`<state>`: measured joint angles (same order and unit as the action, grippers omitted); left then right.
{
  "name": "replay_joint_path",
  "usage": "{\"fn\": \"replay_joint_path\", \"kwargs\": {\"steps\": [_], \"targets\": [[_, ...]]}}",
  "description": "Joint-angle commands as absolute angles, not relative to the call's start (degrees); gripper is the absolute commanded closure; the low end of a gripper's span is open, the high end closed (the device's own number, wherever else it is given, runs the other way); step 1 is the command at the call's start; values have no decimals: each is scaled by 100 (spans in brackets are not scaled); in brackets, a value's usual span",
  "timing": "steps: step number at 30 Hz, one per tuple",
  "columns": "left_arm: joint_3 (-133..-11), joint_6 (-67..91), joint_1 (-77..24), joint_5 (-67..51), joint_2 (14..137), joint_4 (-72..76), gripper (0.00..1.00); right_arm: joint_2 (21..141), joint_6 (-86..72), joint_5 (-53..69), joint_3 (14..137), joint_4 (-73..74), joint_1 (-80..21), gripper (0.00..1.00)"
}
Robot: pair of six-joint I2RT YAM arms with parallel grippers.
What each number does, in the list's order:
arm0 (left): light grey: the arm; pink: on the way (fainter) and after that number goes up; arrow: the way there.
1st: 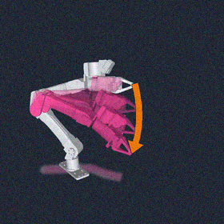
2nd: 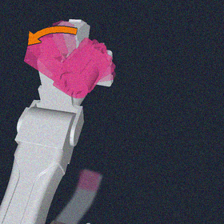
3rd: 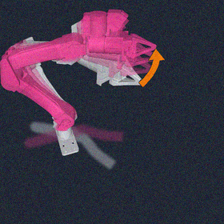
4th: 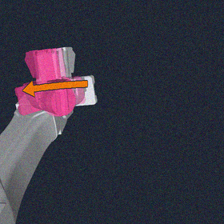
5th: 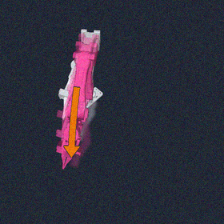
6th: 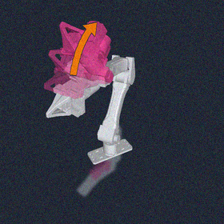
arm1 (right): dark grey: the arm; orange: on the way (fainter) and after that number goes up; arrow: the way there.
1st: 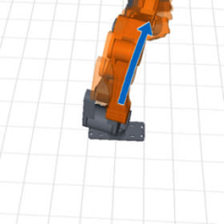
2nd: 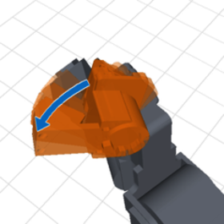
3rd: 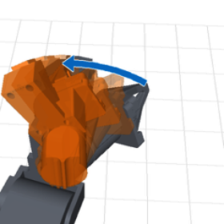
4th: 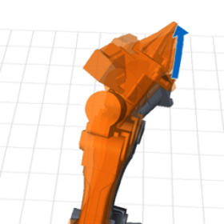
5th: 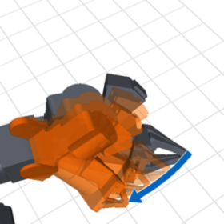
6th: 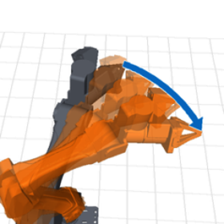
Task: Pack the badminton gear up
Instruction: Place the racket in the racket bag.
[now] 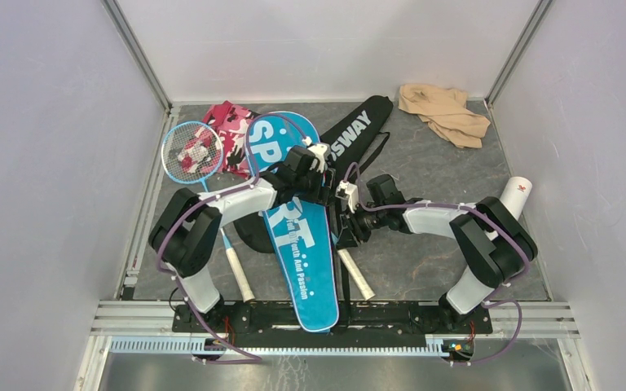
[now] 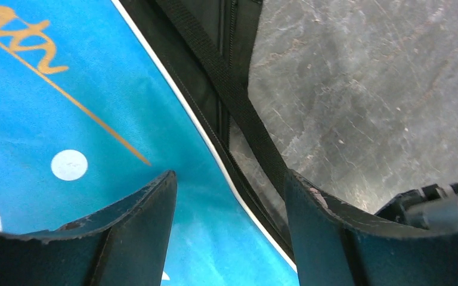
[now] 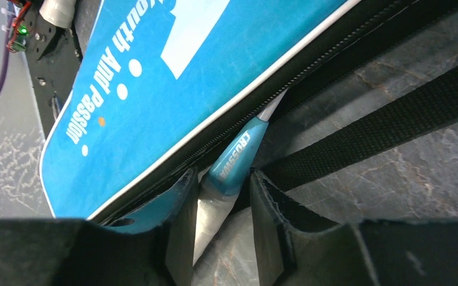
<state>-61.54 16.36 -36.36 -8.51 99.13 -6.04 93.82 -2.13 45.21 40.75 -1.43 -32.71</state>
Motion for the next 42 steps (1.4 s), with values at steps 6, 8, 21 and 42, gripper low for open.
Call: {"fn": "replay_joint_path", "kwargs": {"steps": [6, 8, 21, 42], "targets": [[-6443, 1315, -3796, 841, 10196, -707, 27, 9041, 376, 4637, 3920, -243, -2904, 54], [-6462, 1201, -3854, 958, 10298, -678, 27, 8968, 421, 4647, 3905, -196, -2851, 54], [-6605, 827, -3929, 1287, 10709, -767, 54, 8800, 612, 4711, 3919, -10, -2639, 51], [-6999, 1235, -3279, -2387, 9490, -107, 98, 8619, 40, 4310, 4968, 37, -2340, 49]]}}
